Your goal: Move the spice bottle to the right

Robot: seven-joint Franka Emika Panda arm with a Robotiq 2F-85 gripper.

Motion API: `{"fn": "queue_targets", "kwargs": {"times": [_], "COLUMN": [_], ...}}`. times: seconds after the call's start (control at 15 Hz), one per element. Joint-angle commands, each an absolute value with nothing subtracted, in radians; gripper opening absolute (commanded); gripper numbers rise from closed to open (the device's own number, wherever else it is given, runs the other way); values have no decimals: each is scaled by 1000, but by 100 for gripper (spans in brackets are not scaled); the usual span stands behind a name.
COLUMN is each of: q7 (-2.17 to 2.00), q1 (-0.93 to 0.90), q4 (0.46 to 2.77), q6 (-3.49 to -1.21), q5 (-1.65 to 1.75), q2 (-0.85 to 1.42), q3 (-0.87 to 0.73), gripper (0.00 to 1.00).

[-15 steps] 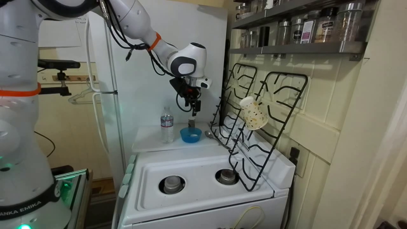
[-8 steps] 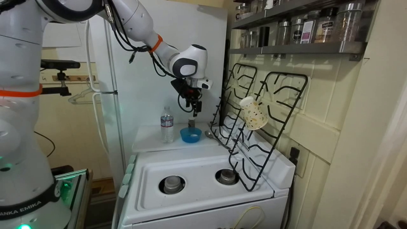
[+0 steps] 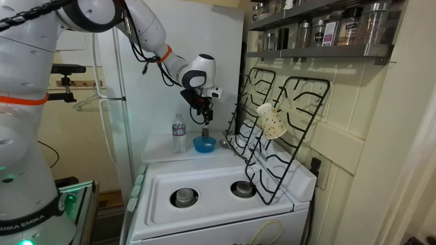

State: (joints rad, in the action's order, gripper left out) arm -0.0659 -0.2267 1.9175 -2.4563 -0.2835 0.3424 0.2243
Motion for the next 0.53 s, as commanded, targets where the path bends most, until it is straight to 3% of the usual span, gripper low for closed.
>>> {"fn": "queue_targets", "kwargs": {"times": [0.0,0.47], "q7": [-139,-218], "q1": [-270,-308], "q4": [1862,1794], "q6": [-2463,-2455], "q5": [-209,-118], "q2": [414,487], "q3": [210,183], "gripper": [100,100]}}
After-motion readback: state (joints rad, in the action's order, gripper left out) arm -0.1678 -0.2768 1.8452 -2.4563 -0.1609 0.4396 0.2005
